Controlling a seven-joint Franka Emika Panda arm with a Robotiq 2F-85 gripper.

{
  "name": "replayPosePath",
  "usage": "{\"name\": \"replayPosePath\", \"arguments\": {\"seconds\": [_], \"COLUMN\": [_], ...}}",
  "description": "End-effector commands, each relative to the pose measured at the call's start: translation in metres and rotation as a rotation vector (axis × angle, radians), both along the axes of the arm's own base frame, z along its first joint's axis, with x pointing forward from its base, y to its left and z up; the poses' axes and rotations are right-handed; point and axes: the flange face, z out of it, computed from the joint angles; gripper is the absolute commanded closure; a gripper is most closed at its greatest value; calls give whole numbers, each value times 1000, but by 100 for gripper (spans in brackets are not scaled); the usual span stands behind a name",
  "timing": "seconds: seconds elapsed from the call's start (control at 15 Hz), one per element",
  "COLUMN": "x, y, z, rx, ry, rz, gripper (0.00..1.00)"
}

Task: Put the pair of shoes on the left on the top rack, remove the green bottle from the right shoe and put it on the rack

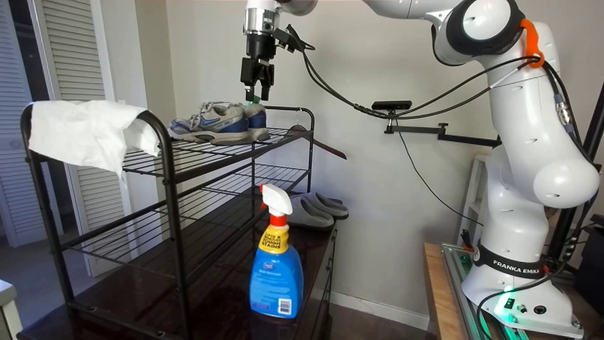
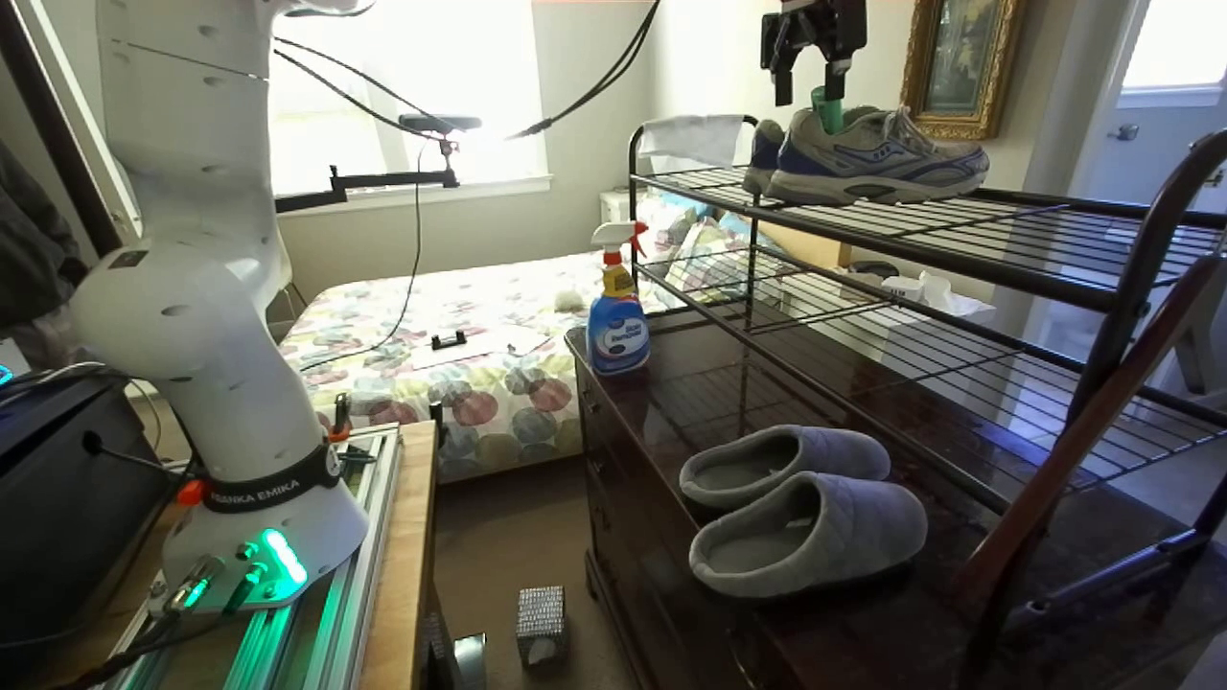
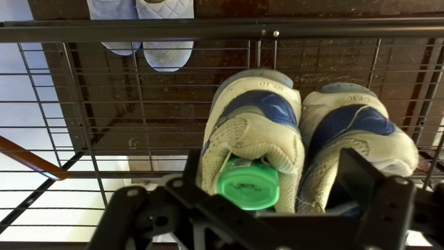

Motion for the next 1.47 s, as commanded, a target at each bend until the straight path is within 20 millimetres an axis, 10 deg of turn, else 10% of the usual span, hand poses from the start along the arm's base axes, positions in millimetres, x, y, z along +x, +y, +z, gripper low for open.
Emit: {"name": "replayPosePath", "arguments": {"seconds": [0.0, 0.87, 1.07, 1.13, 1.4], "x": [13, 21, 22, 22, 23], "y": [-8, -8, -7, -7, -2], "z": [0, 3, 3, 3, 6], "rx": [29, 9, -2, -4, -7], "ry": [-12, -29, -33, -34, -63], "rz": [-9, -17, -19, -21, -37], "gripper": [0, 98, 100, 73, 56]}}
